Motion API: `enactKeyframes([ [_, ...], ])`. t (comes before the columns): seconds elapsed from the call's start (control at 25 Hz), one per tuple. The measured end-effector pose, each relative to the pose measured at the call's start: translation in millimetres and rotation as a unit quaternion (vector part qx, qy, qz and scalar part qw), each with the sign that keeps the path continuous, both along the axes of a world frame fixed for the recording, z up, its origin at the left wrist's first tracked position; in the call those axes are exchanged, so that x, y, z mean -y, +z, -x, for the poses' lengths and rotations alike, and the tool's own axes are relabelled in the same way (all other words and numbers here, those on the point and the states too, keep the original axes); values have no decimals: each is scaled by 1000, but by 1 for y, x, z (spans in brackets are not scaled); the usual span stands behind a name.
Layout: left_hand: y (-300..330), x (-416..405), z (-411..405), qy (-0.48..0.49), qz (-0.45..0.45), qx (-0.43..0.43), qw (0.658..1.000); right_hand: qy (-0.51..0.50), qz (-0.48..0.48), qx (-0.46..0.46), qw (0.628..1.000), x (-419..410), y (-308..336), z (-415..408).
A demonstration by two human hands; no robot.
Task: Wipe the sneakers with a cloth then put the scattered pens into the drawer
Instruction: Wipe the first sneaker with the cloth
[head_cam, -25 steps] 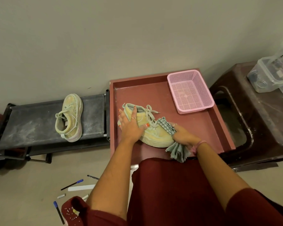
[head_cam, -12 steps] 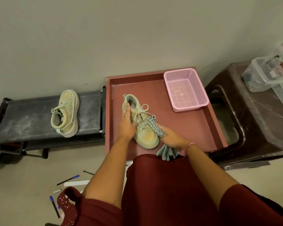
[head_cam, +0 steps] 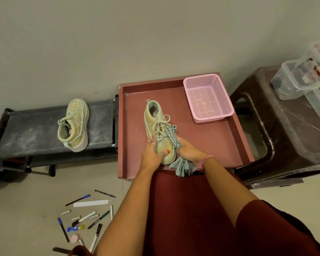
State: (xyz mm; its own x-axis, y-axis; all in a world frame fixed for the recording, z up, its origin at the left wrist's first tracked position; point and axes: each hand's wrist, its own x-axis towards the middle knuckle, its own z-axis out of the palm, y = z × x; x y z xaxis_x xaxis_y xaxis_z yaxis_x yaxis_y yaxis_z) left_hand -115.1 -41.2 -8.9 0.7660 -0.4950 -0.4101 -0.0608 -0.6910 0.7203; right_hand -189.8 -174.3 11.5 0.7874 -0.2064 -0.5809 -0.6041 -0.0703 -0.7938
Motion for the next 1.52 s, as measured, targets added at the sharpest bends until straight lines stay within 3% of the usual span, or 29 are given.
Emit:
enactKeyframes([
  [0.32, 6, 9, 0, -38, -75, 40, 996, 29, 52, -84, 995, -47, -2, 39],
  [0.6, 1, 7, 1, -10, -37, 16, 999, 13, 78, 39, 996, -22, -7, 16],
  [0.8, -6, 6, -1, -10, -31, 19, 999, 52, 101, 42, 993, 15, -10, -37],
  [1.0, -9, 3, -2, -3, -18, 9, 1000, 57, 221, 72, 971, -41, -32, 25],
  [1.08, -10, 1, -3, -2, -11, 5, 1000, 35, 213, 88, 973, -46, -35, 39],
  [1.32, -10, 0, -5, 8, 8, -20, 1000, 36, 138, 82, 986, 8, -48, -37],
  [1.52, -11, 1, -4, 13, 4, -15, 1000, -6, 60, 110, 992, -11, -34, -6],
])
